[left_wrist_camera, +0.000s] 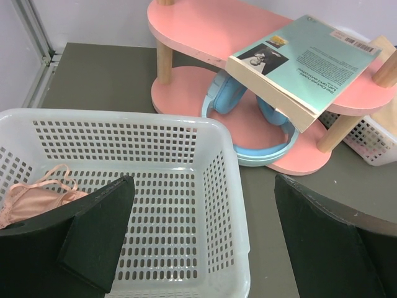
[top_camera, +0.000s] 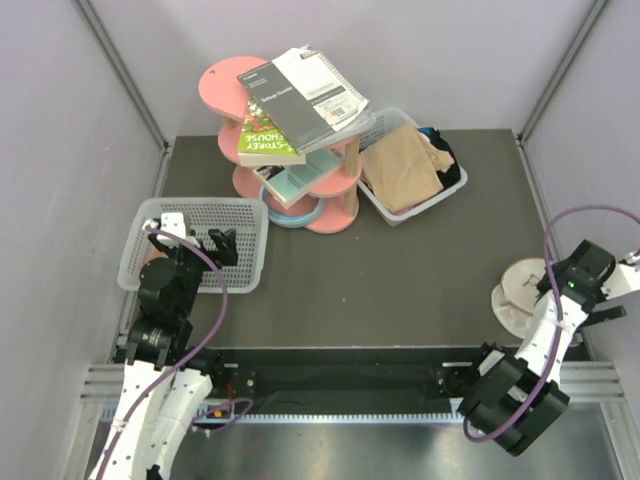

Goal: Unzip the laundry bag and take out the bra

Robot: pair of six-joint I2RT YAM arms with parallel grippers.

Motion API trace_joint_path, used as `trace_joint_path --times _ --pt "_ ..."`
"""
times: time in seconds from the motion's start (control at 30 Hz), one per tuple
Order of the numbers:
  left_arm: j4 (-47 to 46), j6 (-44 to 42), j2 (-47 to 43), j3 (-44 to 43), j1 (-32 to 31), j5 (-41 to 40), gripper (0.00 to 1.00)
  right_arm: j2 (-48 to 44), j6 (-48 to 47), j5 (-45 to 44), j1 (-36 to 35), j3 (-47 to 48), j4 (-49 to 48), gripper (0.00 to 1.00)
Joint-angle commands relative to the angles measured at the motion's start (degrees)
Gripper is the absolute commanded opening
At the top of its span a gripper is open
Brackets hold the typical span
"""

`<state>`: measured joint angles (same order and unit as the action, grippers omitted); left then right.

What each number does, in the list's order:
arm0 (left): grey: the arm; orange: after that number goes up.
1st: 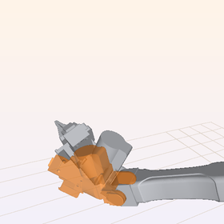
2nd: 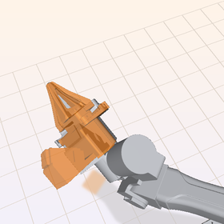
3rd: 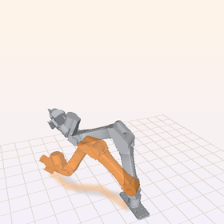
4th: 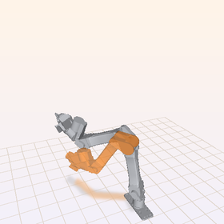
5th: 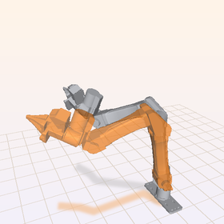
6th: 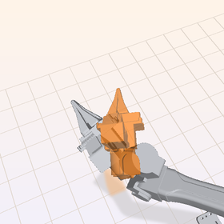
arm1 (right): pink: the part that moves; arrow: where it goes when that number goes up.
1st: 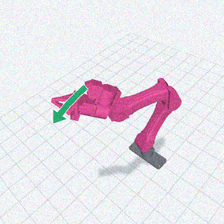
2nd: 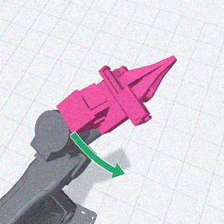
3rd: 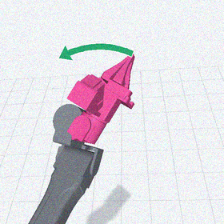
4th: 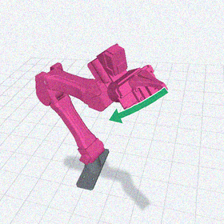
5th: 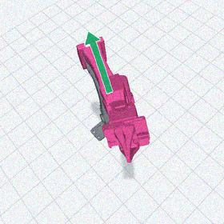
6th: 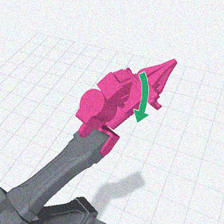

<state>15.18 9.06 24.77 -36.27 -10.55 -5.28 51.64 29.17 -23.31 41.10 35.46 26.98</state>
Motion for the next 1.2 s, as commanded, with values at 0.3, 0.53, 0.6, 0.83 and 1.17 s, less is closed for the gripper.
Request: trace_joint_path --times 0.3,0.53,0.6,0.83,1.17 --pt "-1.82 -0.01 0.1 -0.55 -0.62 1.23 0.99 0.84 3.09 4.14 0.38 -5.4 -9.4 0.82" --pt "-1.82 -0.01 -0.43 -0.55 -0.7 0.8 0.99 0.75 0.89 6.7 0.3 -6.02 -11.42 0.28" --pt "-1.91 -0.01 -0.34 -0.55 -0.7 0.8 0.99 0.13 0.63 7.75 0.3 -6.11 -11.69 0.12" --pt "-1.64 0.52 -0.96 -0.73 -0.79 -1.22 0.99 -3.91 0.89 15.48 -1.54 -1.46 -10.02 0.0" --pt "-2.61 2.01 0.36 -0.29 -0.7 -1.32 0.99 -6.64 5.02 10.04 -35.81 11.98 -5.98 0.0"
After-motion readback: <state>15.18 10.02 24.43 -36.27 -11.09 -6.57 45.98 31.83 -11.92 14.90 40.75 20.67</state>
